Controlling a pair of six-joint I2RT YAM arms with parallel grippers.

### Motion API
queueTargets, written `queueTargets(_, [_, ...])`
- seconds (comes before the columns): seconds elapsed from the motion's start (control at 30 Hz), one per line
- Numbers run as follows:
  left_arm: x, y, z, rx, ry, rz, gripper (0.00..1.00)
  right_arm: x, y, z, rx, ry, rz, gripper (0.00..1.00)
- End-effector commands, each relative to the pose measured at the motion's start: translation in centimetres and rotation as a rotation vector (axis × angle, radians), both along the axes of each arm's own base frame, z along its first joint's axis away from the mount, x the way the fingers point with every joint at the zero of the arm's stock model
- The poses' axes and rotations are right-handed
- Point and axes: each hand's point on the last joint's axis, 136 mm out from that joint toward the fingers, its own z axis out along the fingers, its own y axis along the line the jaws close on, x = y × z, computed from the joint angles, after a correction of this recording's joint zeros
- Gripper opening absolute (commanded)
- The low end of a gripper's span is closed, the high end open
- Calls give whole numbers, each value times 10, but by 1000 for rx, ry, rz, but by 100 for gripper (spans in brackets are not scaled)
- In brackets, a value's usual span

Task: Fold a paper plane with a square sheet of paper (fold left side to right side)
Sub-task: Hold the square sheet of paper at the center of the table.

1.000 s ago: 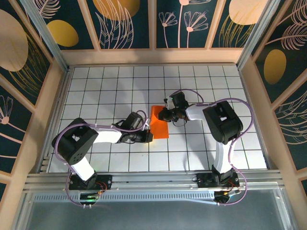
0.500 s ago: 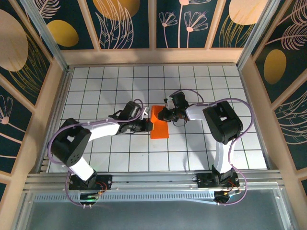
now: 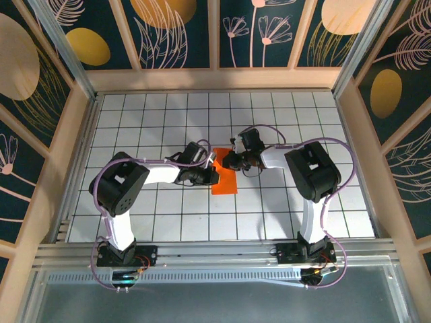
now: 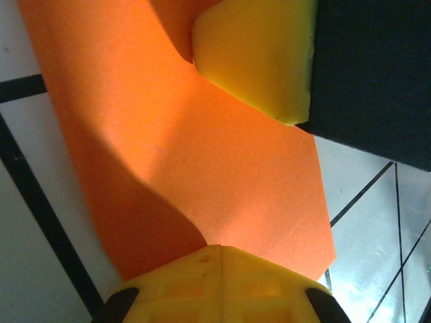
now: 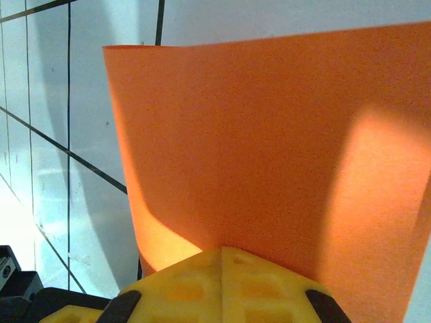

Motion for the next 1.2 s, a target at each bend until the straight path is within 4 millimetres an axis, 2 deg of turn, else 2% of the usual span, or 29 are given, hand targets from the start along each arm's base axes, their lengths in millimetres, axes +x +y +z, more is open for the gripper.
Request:
queueTargets(0.0, [-10, 12, -21, 70, 30, 6, 0, 8, -5, 17, 8, -17, -30, 9])
queueTargets(0.1, [-16, 13, -23, 68, 42, 18, 0, 12, -8, 42, 43, -58, -41, 19])
queueTargets(0.2, [-18, 11, -22, 59, 50, 30, 0, 6, -13, 59, 45, -78, -31, 21])
queueTargets(0.23, [-17, 9, -21, 55, 49, 35, 0, 1, -15, 62, 39, -77, -23, 20])
queueTargets(0.37, [-18, 5, -17, 40, 51, 49, 0, -25, -24, 62, 44, -37, -19, 0])
queueTargets(0.4, [-18, 5, -17, 39, 53, 53, 0, -31, -24, 62, 60, -25, -19, 0])
queueTargets(0.57, [-19, 3, -16, 35, 55, 56, 0, -69, -12, 40, 87, 63, 16, 0])
queueTargets(0.63, [-19, 2, -16, 33, 56, 56, 0, -76, -7, 28, 68, 86, 31, 0])
queueTargets(0.93, [-7, -12, 6, -34, 25, 57, 0, -82, -21, -12, -68, 137, 14, 0])
queueTargets(1.17, [17, -22, 29, -128, 4, 64, 0, -89, -39, -35, -170, 157, 7, 0])
